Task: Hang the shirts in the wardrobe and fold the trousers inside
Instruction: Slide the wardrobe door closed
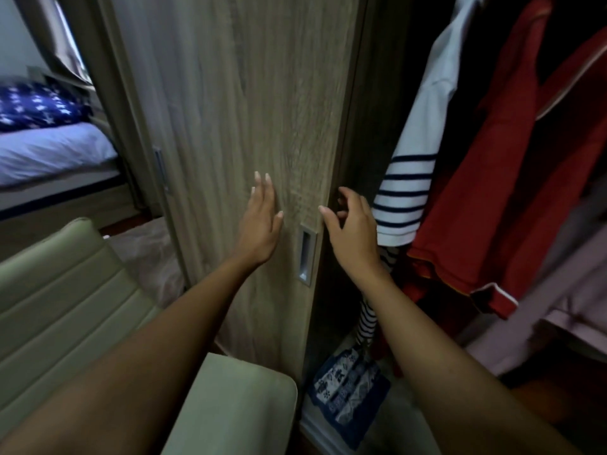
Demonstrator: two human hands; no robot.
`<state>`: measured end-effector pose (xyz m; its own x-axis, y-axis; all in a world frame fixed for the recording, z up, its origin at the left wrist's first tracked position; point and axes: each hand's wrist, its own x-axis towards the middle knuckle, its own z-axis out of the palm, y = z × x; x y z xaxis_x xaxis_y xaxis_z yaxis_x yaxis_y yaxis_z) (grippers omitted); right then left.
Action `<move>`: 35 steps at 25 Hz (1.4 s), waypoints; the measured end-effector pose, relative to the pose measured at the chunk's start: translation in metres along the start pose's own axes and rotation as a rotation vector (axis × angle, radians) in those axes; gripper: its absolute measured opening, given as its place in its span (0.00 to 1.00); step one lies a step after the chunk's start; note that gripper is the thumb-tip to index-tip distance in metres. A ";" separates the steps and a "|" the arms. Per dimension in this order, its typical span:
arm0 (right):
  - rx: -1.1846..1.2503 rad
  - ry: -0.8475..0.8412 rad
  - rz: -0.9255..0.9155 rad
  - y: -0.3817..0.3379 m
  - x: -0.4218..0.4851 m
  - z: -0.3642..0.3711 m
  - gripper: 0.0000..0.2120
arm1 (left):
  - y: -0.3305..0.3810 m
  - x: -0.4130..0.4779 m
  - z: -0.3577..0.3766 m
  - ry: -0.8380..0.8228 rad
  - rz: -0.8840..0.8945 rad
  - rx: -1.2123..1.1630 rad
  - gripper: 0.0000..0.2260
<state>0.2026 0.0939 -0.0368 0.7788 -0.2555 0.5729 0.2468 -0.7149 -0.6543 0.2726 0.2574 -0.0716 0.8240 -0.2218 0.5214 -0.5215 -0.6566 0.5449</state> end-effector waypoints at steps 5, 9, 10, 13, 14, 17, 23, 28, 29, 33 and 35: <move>0.063 0.037 0.046 -0.005 0.013 -0.001 0.20 | -0.007 0.014 0.007 -0.054 0.082 0.012 0.31; 0.004 -0.014 0.065 -0.010 0.009 0.007 0.18 | -0.012 0.019 0.016 -0.039 0.077 0.002 0.30; 0.007 -0.013 0.092 -0.011 0.010 0.010 0.16 | -0.013 0.019 0.018 -0.035 0.073 0.000 0.30; 0.060 0.043 0.180 -0.015 0.009 0.016 0.13 | -0.015 0.020 0.021 -0.040 0.082 -0.005 0.30; 0.074 0.056 0.197 -0.014 0.008 0.016 0.12 | -0.016 0.019 0.020 -0.045 0.093 -0.001 0.30; 0.071 0.093 0.208 -0.010 0.002 0.010 0.13 | -0.011 0.012 0.015 -0.063 0.158 0.036 0.31; 0.034 0.228 0.238 0.004 -0.026 -0.032 0.12 | 0.021 -0.013 0.013 -0.039 0.362 0.168 0.34; -0.023 0.387 0.330 0.013 -0.058 -0.079 0.13 | 0.050 -0.008 0.014 -0.060 0.429 0.322 0.48; -0.040 0.423 0.357 0.011 -0.066 -0.090 0.14 | 0.058 -0.007 0.016 -0.064 0.440 0.339 0.50; -0.377 0.594 0.166 -0.003 -0.094 -0.133 0.26 | 0.101 -0.023 0.036 -0.064 0.529 0.345 0.50; -0.698 0.512 0.014 -0.005 -0.099 -0.157 0.33 | 0.125 -0.037 0.049 -0.047 0.536 0.315 0.49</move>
<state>0.0334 0.0205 -0.0132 0.3822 -0.4090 0.8286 -0.3025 -0.9027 -0.3060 0.1877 0.1480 -0.0546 0.4782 -0.6066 0.6351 -0.7809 -0.6246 -0.0087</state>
